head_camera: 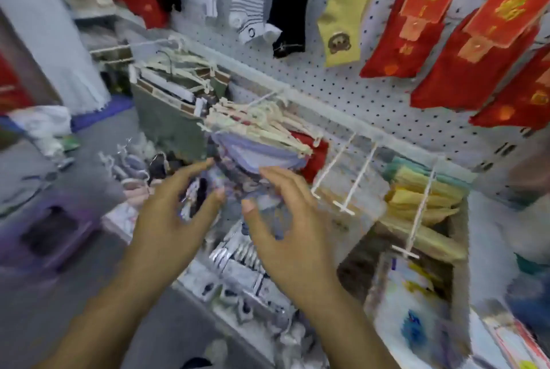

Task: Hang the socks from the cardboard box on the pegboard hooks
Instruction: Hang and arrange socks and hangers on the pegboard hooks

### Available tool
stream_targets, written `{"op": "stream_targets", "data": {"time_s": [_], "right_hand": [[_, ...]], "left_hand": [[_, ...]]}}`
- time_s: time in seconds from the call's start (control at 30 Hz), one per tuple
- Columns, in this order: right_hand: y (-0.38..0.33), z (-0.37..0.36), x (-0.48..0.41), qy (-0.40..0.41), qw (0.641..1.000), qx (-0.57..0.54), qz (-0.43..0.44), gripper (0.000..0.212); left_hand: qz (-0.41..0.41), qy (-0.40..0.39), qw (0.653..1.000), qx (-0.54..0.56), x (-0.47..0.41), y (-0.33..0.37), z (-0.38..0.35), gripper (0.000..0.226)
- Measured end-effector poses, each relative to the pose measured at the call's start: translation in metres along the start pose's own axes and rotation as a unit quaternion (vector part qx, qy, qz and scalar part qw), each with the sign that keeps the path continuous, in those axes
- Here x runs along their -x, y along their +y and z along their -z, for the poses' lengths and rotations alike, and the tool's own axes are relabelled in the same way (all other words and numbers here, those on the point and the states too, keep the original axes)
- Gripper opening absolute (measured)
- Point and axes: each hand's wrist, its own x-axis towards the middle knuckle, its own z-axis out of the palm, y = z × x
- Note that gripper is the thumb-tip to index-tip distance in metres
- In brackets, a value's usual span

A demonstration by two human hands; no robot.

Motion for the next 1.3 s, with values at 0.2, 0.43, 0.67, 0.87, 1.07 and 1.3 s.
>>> {"op": "stream_targets", "data": {"time_s": [0.2,0.43,0.67,0.87,1.07,1.3], "right_hand": [[0.033,-0.095,0.061,-0.187,0.982,-0.022,-0.028,0.043],[0.06,-0.178,0.116,-0.38,0.922,-0.01,-0.079,0.049],[0.033,-0.278,0.084,-0.395,0.912,0.022,-0.108,0.05],[-0.016,-0.424,0.047,-0.395,0.914,0.015,-0.089,0.047],[-0.062,-0.523,0.03,-0.436,0.898,0.007,-0.047,0.048],[-0.037,-0.581,-0.022,-0.464,0.884,0.046,-0.041,0.042]], "left_hand": [[0.178,0.043,0.977,-0.109,0.113,-0.058,0.055,0.045],[0.337,0.093,0.925,-0.15,0.192,-0.108,0.127,0.045],[0.386,0.108,0.896,-0.19,0.205,-0.176,0.246,0.048],[0.365,0.07,0.887,-0.273,0.181,-0.245,0.371,0.055],[0.382,0.055,0.882,-0.27,0.152,-0.299,0.446,0.054],[0.385,0.04,0.888,-0.247,0.097,-0.367,0.467,0.055]]}}
